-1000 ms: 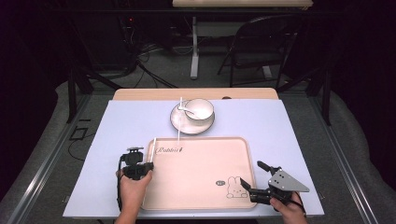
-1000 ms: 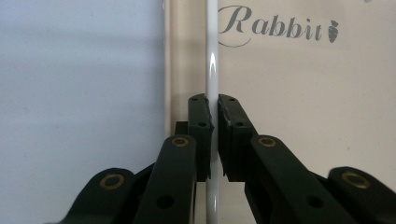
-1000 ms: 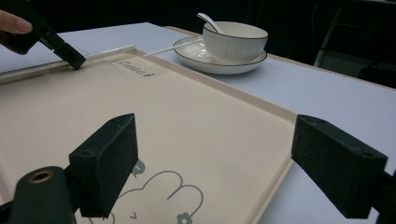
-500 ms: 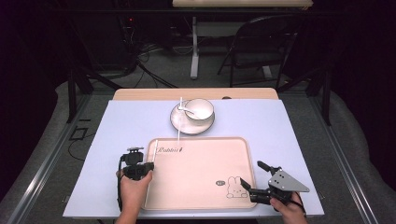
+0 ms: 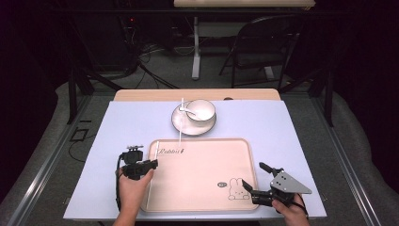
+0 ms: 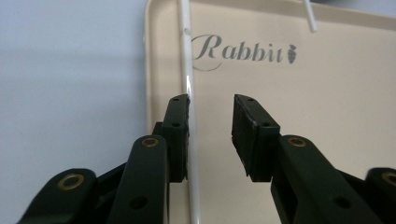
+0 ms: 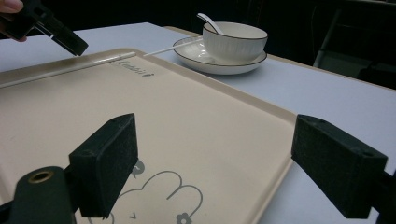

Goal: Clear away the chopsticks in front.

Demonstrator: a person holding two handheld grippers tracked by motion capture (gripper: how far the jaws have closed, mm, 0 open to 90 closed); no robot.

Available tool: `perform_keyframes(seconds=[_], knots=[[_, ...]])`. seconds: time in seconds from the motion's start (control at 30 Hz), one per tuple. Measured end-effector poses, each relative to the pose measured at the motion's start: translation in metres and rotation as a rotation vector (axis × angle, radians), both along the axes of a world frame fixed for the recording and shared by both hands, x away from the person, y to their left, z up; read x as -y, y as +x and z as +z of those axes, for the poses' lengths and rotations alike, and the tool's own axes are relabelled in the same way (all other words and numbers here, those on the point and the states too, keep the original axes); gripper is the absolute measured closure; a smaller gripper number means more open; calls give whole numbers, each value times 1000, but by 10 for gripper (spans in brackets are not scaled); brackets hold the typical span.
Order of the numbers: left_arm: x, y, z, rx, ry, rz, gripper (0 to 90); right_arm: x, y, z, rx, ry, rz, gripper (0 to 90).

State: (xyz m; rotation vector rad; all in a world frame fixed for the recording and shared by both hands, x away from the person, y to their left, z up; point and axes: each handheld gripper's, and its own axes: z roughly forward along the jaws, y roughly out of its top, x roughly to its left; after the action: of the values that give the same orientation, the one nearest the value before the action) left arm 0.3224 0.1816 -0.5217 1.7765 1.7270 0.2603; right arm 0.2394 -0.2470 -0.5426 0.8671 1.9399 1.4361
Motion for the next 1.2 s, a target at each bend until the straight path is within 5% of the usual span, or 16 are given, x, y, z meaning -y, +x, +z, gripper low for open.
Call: perform_keyframes(seconds=[0.4, 0.57, 1.2], knots=[[1, 10, 14, 72, 68, -70, 433, 0, 0, 0, 2, -1, 2, 140], [-2, 18, 20, 66, 45, -84, 409, -1, 0, 0, 4, -1, 3, 140], [-13, 52, 54, 125, 98, -91, 373, -1, 0, 0, 4, -4, 5, 140]])
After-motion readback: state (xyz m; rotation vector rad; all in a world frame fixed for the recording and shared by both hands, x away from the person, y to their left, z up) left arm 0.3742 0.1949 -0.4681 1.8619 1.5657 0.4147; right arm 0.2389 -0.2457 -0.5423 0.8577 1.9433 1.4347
